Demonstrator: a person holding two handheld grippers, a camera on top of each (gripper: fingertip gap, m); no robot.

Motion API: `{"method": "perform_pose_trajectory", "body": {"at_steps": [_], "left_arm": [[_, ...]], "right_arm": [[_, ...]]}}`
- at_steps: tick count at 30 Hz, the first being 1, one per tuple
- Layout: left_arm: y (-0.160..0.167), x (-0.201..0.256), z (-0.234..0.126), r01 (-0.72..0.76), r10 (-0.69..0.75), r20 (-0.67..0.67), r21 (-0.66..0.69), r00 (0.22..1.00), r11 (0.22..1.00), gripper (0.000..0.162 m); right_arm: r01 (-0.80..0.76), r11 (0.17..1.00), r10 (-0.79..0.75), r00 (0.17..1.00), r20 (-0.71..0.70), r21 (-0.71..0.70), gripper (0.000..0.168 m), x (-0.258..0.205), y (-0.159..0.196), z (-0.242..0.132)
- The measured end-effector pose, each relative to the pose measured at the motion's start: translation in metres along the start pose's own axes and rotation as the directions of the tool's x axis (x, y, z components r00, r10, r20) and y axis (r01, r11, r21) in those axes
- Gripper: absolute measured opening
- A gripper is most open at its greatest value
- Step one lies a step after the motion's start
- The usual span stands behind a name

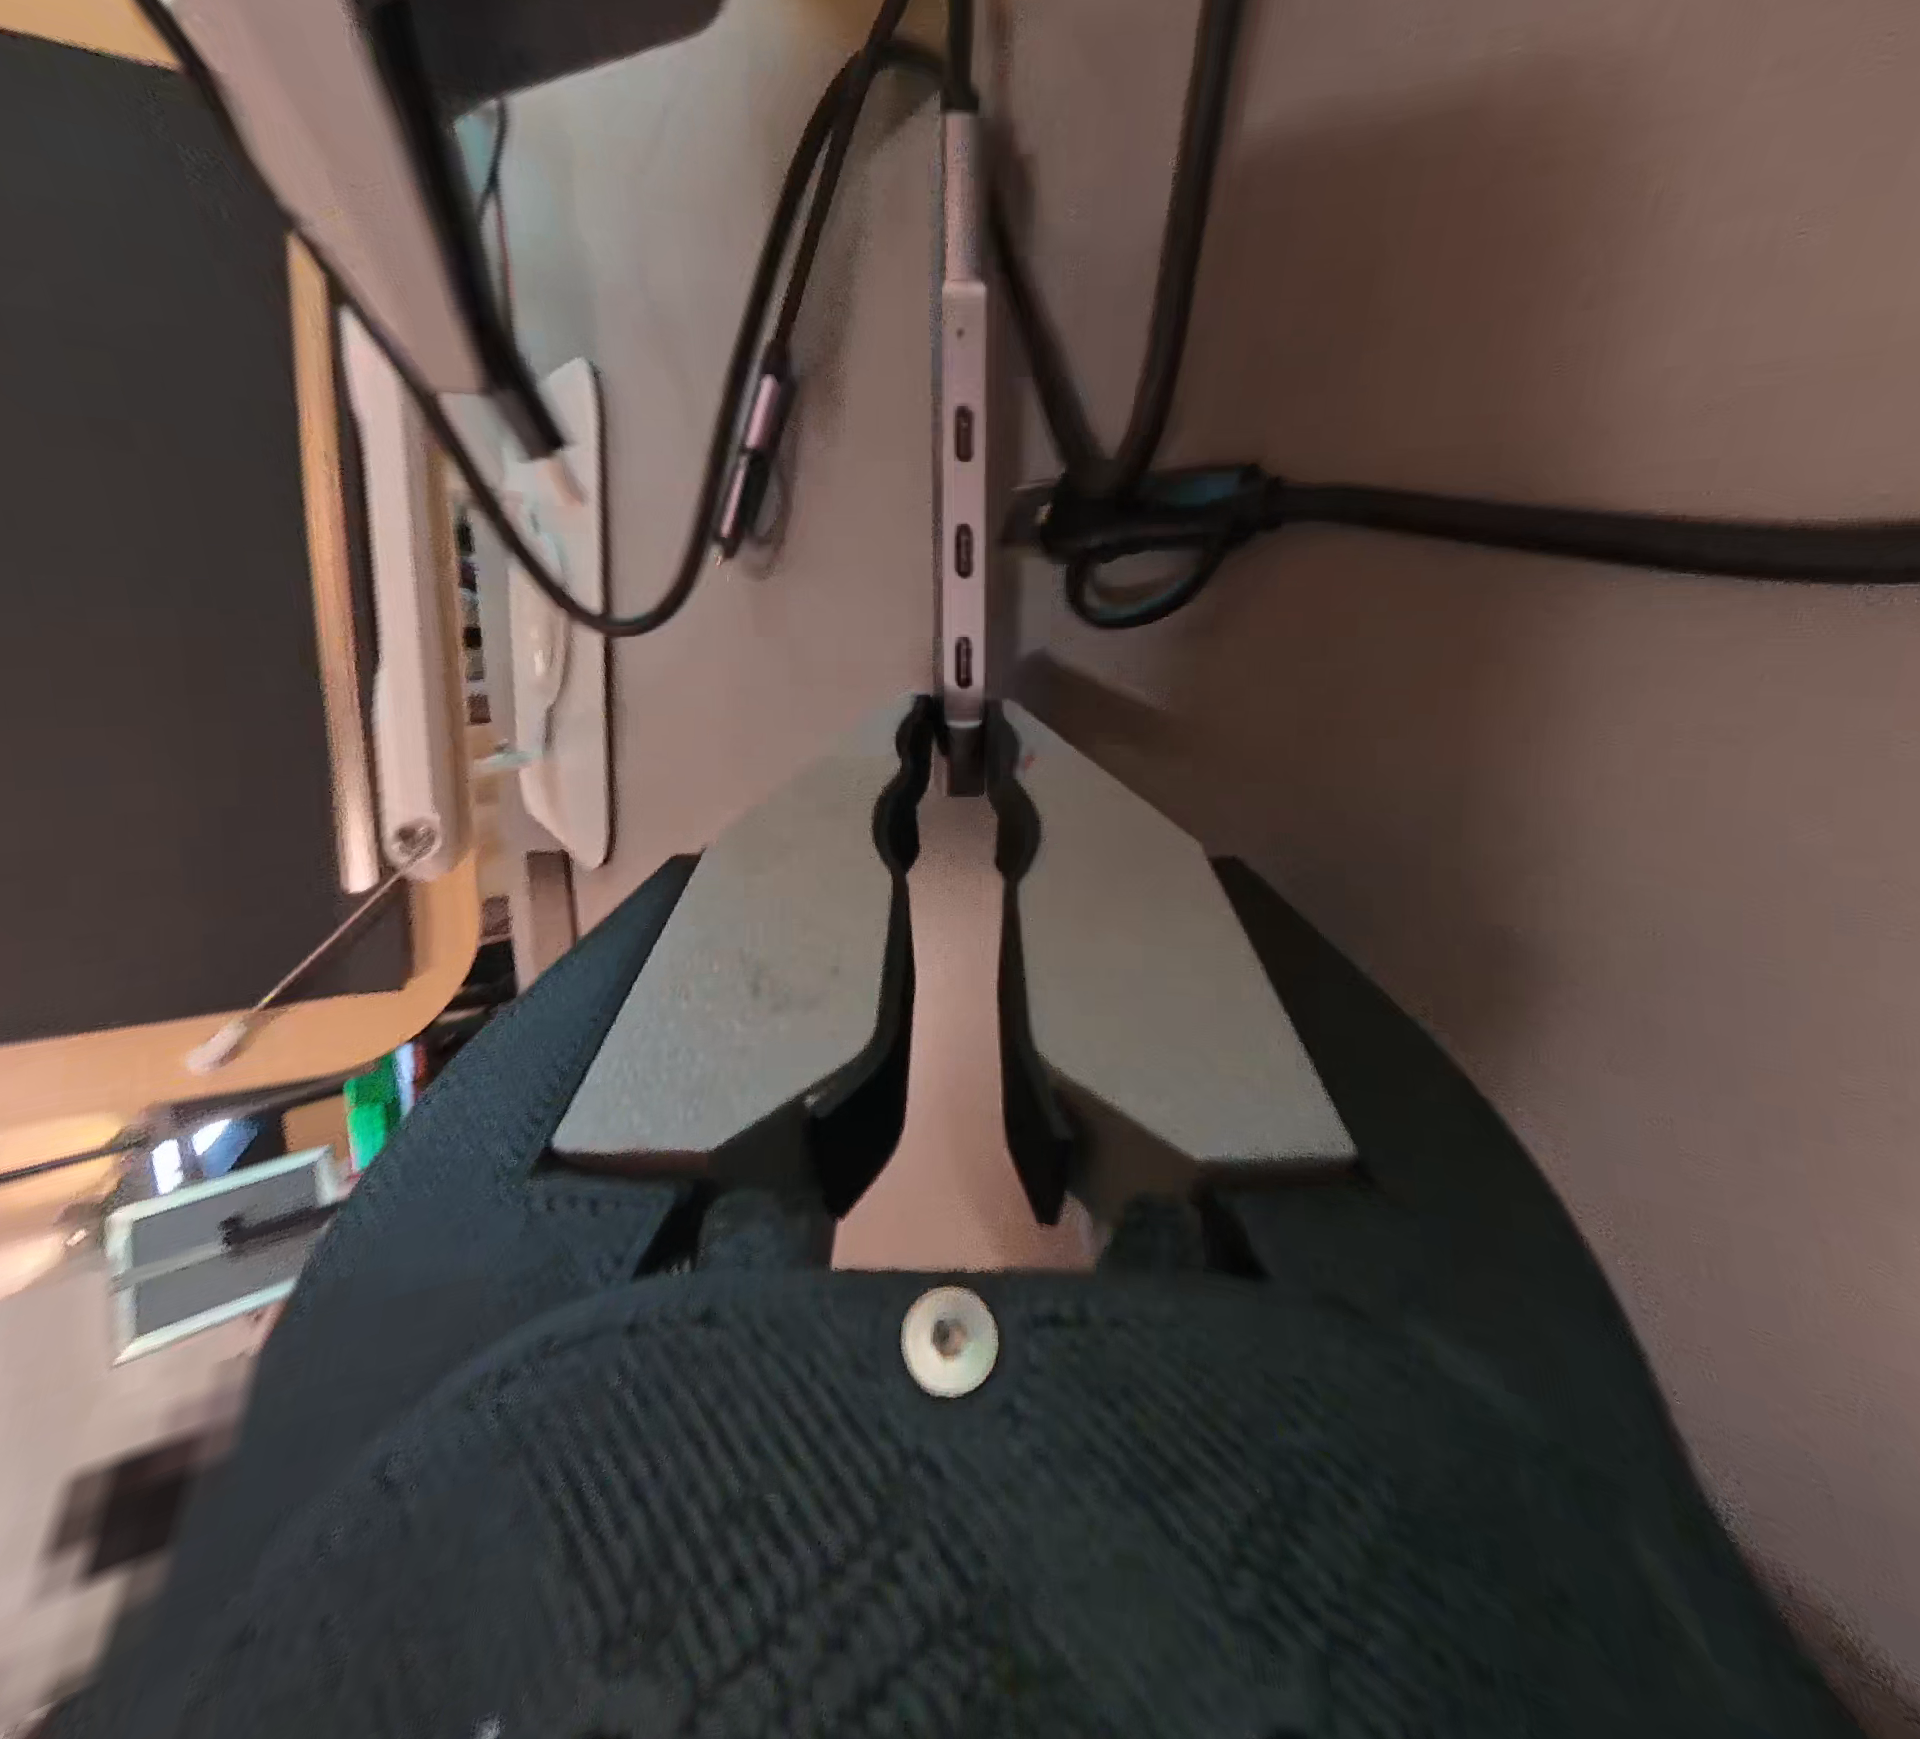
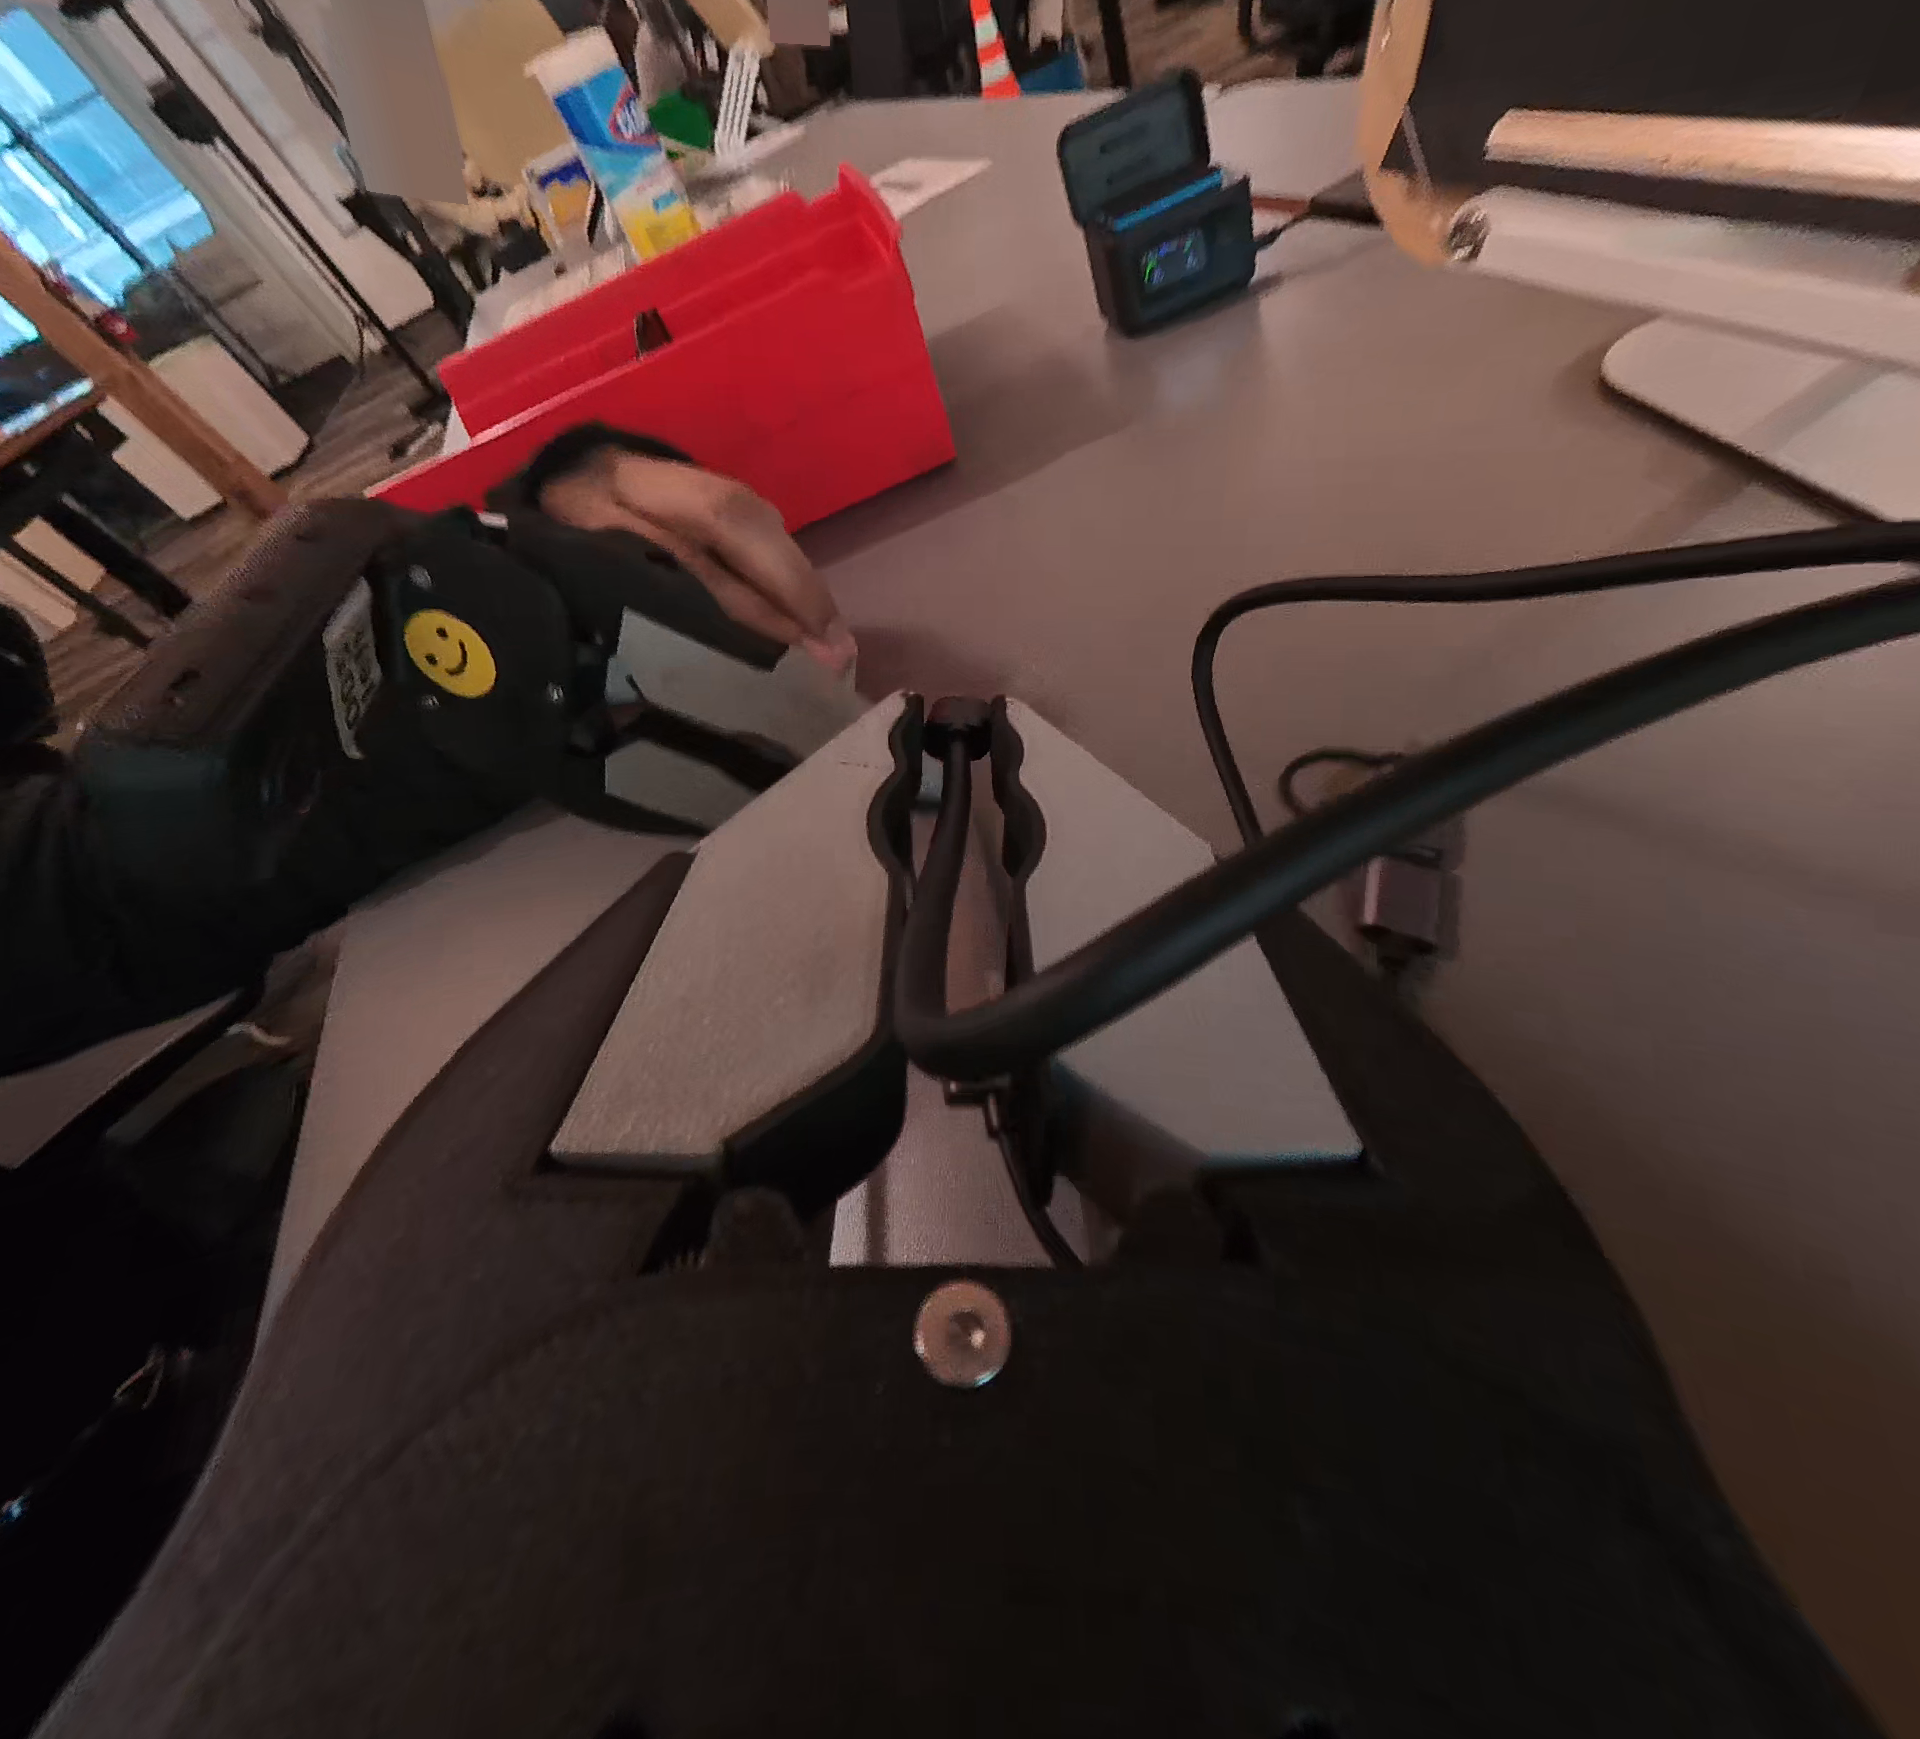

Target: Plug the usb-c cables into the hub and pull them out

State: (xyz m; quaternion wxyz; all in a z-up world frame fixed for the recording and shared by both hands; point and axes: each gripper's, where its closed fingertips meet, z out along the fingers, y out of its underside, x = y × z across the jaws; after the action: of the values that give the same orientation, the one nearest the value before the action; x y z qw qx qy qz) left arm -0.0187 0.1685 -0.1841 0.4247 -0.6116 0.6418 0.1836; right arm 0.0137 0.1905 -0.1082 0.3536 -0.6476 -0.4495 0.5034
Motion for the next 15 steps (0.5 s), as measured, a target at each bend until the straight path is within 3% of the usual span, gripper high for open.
{"method": "perform_pose_trajectory", "body": {"at_steps": [5, 15], "left_arm": [[-0.006, -0.024, -0.012, 0.106, -0.108, 0.051, 0.043, 0.993, 0.993, 0.007], [-0.020, -0.049, -0.018, 0.293, -0.303, 0.093, 0.107, 0.948, 0.950, 0.007]], "right_arm": [[0.119, 0.988, -0.119, 0.993, 0.012, -0.099, 0.009, -0.014, 0.014, 0.010], [0.198, 0.979, -0.202, 0.975, -0.088, -0.048, 0.010, -0.013, -0.001, 0.006]]}}
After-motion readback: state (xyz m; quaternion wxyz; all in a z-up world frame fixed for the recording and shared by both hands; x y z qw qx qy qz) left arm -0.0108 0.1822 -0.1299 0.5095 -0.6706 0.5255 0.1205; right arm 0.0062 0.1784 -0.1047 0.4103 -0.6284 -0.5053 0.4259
